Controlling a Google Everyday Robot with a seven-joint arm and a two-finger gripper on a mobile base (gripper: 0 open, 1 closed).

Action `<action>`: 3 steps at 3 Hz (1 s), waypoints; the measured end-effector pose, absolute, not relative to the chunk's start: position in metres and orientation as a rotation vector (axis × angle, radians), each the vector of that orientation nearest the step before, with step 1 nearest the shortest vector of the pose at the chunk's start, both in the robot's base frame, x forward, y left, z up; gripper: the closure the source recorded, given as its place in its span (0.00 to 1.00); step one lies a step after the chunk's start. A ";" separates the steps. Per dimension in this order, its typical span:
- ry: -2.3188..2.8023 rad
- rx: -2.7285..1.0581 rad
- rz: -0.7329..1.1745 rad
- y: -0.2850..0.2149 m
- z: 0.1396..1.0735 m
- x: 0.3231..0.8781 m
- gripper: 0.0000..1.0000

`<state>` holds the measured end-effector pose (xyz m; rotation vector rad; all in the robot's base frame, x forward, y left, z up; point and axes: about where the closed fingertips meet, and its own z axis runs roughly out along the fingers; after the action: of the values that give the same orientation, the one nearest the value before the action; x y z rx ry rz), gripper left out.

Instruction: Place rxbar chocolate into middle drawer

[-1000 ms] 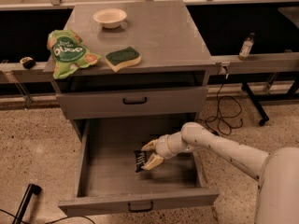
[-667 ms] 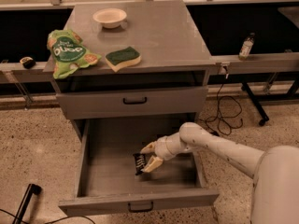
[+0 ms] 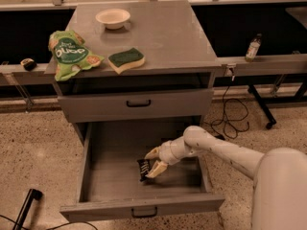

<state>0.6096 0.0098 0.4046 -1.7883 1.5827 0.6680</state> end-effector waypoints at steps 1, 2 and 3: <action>1.606 -1.740 0.698 0.005 0.399 0.613 0.34; 1.606 -1.740 0.698 0.005 0.399 0.613 0.11; 1.606 -1.740 0.698 0.005 0.399 0.613 0.00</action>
Offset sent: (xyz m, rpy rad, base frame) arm 0.0028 -0.0038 -0.0045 0.0217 0.0208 -0.0239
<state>0.6133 0.0054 0.3989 -1.7397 1.6064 0.6980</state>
